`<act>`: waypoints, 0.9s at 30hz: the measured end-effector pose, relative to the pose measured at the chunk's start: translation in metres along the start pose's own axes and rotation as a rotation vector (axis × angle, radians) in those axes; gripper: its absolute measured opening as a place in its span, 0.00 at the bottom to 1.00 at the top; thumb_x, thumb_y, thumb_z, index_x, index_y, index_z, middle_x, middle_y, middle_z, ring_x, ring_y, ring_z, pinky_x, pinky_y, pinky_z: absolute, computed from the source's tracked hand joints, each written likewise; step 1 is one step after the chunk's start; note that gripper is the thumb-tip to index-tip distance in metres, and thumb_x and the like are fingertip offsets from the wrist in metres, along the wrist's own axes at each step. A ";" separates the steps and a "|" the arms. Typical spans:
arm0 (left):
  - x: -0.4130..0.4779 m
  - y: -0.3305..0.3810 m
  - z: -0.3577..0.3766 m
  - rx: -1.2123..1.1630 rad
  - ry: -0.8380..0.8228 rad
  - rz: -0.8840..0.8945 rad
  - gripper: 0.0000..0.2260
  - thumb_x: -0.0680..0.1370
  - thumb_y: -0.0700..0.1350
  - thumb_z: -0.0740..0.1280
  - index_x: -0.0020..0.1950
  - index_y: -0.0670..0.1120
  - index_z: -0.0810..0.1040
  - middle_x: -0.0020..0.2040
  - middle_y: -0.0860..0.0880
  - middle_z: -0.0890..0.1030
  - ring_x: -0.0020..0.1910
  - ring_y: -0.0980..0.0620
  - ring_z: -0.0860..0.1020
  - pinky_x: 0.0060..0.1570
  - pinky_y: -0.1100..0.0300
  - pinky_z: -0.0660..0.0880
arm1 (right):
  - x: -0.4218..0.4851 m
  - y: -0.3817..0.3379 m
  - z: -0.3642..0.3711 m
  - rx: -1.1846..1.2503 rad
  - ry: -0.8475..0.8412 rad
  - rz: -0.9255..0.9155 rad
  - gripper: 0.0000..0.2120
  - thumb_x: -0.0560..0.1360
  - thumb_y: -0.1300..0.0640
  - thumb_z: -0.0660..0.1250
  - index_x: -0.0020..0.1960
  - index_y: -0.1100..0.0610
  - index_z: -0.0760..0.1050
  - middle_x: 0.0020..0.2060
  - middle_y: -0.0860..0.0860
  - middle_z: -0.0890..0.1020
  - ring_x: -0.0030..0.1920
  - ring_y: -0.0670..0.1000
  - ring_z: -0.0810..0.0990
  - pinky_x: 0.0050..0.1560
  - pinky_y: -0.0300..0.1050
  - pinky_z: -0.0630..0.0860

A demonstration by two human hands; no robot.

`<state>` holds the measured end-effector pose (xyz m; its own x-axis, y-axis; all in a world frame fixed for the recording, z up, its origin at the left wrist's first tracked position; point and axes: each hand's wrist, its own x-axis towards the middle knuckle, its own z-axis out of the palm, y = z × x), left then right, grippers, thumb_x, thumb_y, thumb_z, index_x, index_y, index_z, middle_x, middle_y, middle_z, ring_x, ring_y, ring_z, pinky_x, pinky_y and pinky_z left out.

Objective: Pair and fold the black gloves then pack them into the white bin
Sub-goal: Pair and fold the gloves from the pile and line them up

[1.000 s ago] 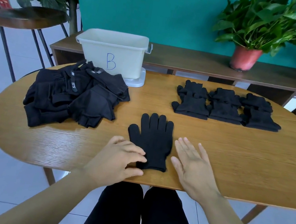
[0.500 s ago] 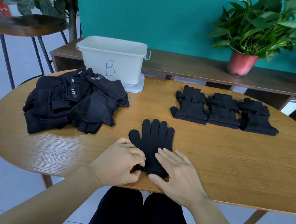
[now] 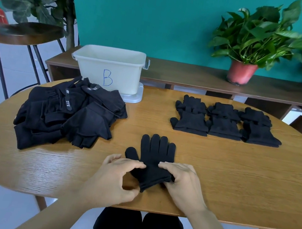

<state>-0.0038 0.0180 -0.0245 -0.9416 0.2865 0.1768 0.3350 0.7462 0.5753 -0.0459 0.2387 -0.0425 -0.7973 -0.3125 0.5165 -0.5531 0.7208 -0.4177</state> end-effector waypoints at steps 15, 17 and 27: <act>0.060 -0.004 0.042 -0.052 0.464 -0.283 0.25 0.78 0.50 0.69 0.74 0.53 0.69 0.52 0.62 0.77 0.45 0.65 0.75 0.65 0.48 0.69 | 0.038 0.005 0.017 -0.054 0.067 0.353 0.21 0.77 0.47 0.69 0.68 0.51 0.74 0.43 0.47 0.82 0.48 0.46 0.77 0.56 0.46 0.71; 0.060 -0.003 0.042 0.064 0.438 -0.312 0.25 0.79 0.51 0.68 0.75 0.53 0.66 0.54 0.61 0.74 0.43 0.63 0.73 0.67 0.51 0.63 | 0.038 0.006 0.023 -0.201 0.085 0.320 0.21 0.73 0.49 0.74 0.63 0.54 0.78 0.40 0.48 0.83 0.45 0.51 0.79 0.48 0.48 0.73; 0.047 0.000 0.040 0.331 0.461 -0.006 0.22 0.77 0.39 0.66 0.71 0.45 0.72 0.72 0.47 0.70 0.70 0.49 0.68 0.68 0.46 0.60 | 0.025 0.010 0.003 -0.403 0.141 0.259 0.21 0.68 0.59 0.77 0.60 0.58 0.80 0.50 0.54 0.81 0.51 0.58 0.79 0.48 0.55 0.76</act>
<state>-0.0464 0.0552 -0.0478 -0.8358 0.0452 0.5471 0.2523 0.9168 0.3097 -0.0723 0.2365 -0.0361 -0.8404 -0.0254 0.5414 -0.1820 0.9541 -0.2378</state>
